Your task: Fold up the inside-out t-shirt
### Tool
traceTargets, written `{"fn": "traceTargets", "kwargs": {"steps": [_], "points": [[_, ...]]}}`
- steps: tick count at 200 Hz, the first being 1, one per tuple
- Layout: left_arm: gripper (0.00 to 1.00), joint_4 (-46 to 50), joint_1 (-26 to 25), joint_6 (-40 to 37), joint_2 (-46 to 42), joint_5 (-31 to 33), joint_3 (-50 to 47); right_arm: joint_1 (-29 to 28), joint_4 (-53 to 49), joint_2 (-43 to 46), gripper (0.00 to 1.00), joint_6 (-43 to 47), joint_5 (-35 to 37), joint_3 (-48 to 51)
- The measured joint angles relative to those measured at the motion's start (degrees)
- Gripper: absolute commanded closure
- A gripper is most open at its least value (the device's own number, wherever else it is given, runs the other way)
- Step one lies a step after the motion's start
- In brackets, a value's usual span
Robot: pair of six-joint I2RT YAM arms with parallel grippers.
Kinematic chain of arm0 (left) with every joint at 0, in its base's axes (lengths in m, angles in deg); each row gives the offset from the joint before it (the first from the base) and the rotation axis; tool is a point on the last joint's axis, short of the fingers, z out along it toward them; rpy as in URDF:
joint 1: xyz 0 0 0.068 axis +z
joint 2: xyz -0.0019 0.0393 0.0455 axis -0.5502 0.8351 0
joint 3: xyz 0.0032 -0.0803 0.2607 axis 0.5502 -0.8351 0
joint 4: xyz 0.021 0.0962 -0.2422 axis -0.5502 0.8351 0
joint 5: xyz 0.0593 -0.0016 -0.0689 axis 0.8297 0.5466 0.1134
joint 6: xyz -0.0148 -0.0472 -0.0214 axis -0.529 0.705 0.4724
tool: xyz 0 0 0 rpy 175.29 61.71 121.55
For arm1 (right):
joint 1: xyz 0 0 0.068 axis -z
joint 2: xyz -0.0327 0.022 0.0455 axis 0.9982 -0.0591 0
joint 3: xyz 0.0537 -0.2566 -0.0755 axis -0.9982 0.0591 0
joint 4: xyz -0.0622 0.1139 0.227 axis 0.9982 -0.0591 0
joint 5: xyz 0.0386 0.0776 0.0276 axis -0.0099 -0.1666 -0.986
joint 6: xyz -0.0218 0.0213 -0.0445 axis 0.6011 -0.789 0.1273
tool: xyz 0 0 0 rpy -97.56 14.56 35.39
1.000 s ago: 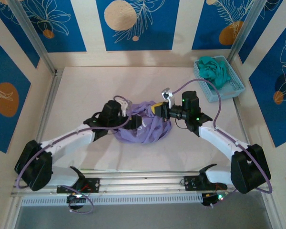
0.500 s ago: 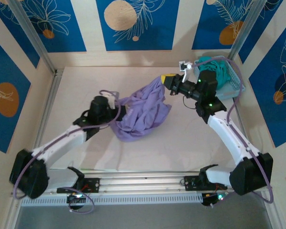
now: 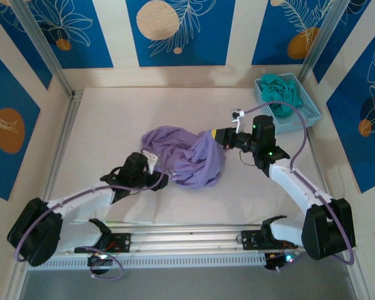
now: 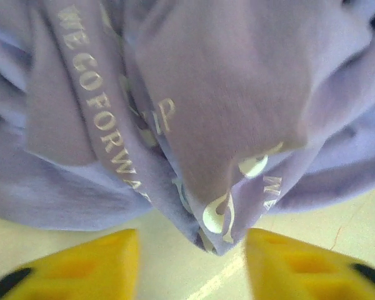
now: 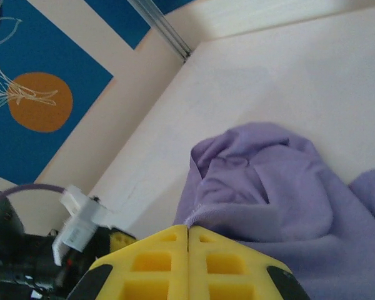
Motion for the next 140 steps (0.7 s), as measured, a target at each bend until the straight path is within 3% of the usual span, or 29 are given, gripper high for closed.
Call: {"fn": "traceTargets", "kwargs": {"steps": [41,91,140], "points": [[0.34,4.1,-0.6,-2.5,-0.6,3.2,8.9,0.0,-1.1,3.2,1.0,0.7,-0.8,2.8],[0.51,7.4,-5.2,-9.5,11.4,4.1,23.6,0.0,-1.4,4.2,1.0,0.9,-1.0,2.8],[0.52,10.3,-5.5,-13.6,23.1,2.6,30.3,0.1,-2.0,4.4,1.0,1.1,-1.0,2.8]]}}
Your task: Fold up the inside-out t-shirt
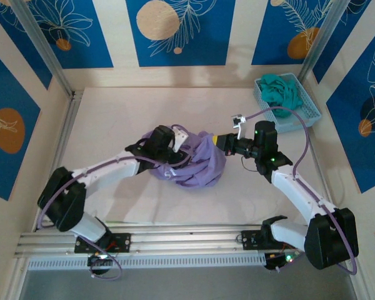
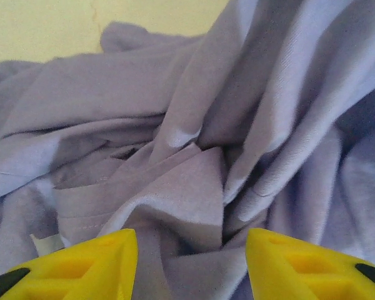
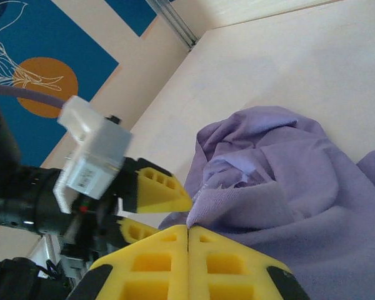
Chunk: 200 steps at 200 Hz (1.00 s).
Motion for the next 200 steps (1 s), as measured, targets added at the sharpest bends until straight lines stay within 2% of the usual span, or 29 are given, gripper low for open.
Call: {"fn": "traceTargets", "kwargs": {"steps": [44,68,83,133,178,200], "points": [[0.59,1.3,0.1,-1.3,6.1,-0.1,3.1,0.8,-0.8,1.7,1.0,0.4,0.0,0.0],[0.81,1.4,0.6,-1.0,8.0,-0.7,4.5,1.1,-1.1,2.0,1.0,0.4,0.0,0.0],[0.89,1.2,1.1,-1.0,8.6,-1.6,4.8,1.4,-1.4,2.1,1.0,0.8,0.0,0.0],[0.96,-0.7,5.8,1.0,6.4,-6.3,4.6,3.6,-5.4,5.3,1.0,3.7,0.7,0.0],[0.96,-7.0,13.8,6.1,-2.8,-14.7,2.2,4.6,-6.7,6.8,1.0,5.0,1.1,-3.9],[0.96,-12.0,16.0,9.8,-8.2,-19.0,0.0,4.6,-6.9,6.7,1.0,5.6,1.5,-6.7]]}}
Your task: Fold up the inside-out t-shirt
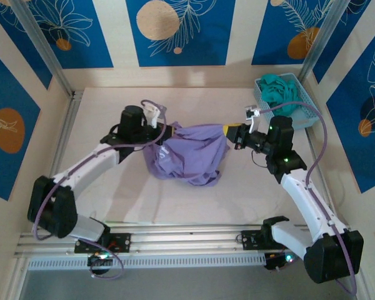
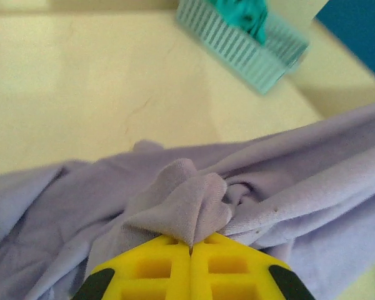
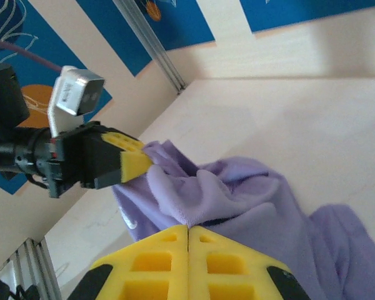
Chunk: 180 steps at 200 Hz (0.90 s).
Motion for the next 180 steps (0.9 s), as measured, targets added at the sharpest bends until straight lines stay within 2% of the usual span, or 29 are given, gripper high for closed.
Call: {"fn": "traceTargets", "kwargs": {"steps": [28,57,80,107,118,128,142,162,180], "points": [[0.96,-8.0,1.2,5.3,-6.6,-6.1,-3.8,-1.6,-1.9,-1.1,1.0,1.6,3.6,-2.7],[0.97,-14.6,1.4,9.1,-11.2,-10.8,-6.9,-5.9,-4.8,-3.1,1.0,4.6,9.4,-1.0],[1.0,-16.1,1.7,10.0,-13.5,-11.2,-8.2,-10.6,-5.8,-3.4,1.0,7.2,12.3,4.3],[1.0,-16.2,1.9,9.9,-15.2,-10.8,-8.3,-14.1,-6.8,-3.4,1.0,10.8,12.1,9.2],[1.0,-16.2,1.9,9.9,-15.5,-10.6,-8.3,-15.5,-7.5,-3.3,0.87,12.6,11.7,9.7],[1.0,-16.4,1.9,9.9,-15.5,-10.6,-8.4,-16.7,-7.5,-2.9,0.67,14.4,11.6,9.7],[1.0,-16.4,1.9,9.9,-15.4,-10.6,-8.7,-18.8,-7.0,-1.3,0.51,16.0,11.6,9.7],[1.0,-16.5,2.0,9.9,-15.1,-10.7,-9.4,-21.2,-3.4,0.8,0.39,17.3,11.3,9.5],[1.0,-17.3,2.0,10.1,-14.5,-11.2,-10.4,-23.1,-0.3,0.1,0.33,18.0,11.2,7.4]]}}
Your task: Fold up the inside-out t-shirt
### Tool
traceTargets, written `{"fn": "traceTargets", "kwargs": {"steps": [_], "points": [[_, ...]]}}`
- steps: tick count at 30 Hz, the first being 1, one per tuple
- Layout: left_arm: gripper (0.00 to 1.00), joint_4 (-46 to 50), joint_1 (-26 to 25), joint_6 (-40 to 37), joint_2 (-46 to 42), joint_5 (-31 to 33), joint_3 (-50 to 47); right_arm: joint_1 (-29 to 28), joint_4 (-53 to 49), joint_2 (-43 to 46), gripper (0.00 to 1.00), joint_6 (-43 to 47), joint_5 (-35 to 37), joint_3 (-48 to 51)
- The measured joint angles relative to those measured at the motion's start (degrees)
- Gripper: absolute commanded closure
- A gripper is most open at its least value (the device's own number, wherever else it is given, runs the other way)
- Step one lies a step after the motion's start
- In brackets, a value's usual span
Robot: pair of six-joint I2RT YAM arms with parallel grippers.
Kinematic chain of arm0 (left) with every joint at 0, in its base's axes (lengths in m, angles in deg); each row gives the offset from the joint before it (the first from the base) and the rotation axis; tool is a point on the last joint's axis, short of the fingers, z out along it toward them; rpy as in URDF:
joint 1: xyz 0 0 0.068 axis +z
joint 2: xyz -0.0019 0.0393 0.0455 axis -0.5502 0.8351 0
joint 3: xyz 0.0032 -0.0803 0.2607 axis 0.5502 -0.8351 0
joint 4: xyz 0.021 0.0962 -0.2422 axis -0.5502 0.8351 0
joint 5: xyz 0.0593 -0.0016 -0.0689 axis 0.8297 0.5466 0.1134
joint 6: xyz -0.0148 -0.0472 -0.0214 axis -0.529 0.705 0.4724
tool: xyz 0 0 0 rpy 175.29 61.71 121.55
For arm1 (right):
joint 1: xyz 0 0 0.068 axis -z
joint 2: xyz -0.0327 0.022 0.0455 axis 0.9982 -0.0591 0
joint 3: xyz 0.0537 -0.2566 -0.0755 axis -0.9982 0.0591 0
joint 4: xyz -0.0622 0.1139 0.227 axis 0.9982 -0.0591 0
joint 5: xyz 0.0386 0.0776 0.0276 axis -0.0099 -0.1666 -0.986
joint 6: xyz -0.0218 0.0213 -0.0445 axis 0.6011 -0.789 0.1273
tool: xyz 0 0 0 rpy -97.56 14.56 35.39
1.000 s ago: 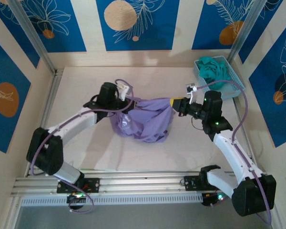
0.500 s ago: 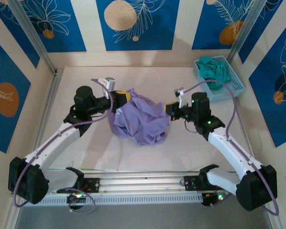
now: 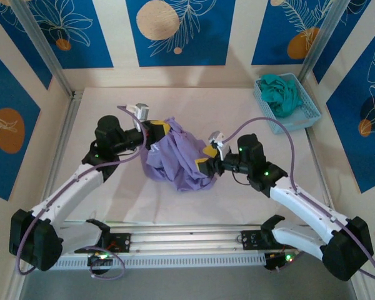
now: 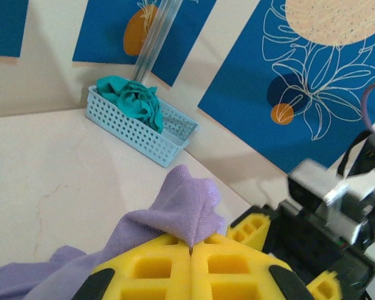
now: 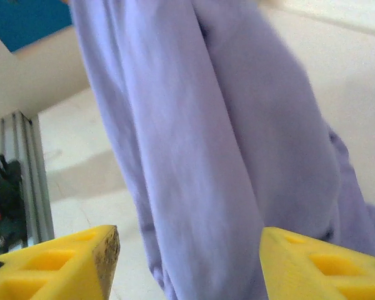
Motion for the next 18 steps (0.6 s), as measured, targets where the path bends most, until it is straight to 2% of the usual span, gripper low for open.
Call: {"fn": "traceTargets", "kwargs": {"steps": [3,4,6,8,9,10,13,18], "points": [[1.0,-0.3,0.0,0.2,0.7,-0.7,-0.8,-1.4,3.4,-4.3,0.31,-0.2,0.0,-4.1],[1.0,-0.5,-0.1,0.2,0.9,-0.9,-0.9,-1.9,4.5,-6.8,0.35,-0.3,0.0,-6.0],[1.0,-0.8,-0.1,0.4,1.0,-1.0,-1.1,-2.6,6.3,-11.8,0.57,-0.7,0.0,-9.4],[1.0,-1.1,-0.1,0.4,1.0,-1.0,-1.2,-3.1,6.8,-14.8,0.85,-1.1,-0.1,-11.0],[1.0,-1.2,-0.1,0.4,1.0,-0.9,-1.2,-3.5,7.0,-16.1,0.95,-1.3,-0.2,-11.1],[1.0,-1.1,-0.1,0.4,0.9,-0.4,-1.2,-3.6,6.6,-16.5,1.0,-1.3,-0.4,-11.0],[0.98,0.0,-0.1,0.4,0.5,1.7,-1.3,-4.2,7.4,-15.1,1.0,-1.8,-0.7,-8.1],[0.97,3.3,-0.1,-0.1,-0.5,4.7,-1.4,-5.4,10.6,-7.7,1.0,-2.2,-1.6,1.2]]}}
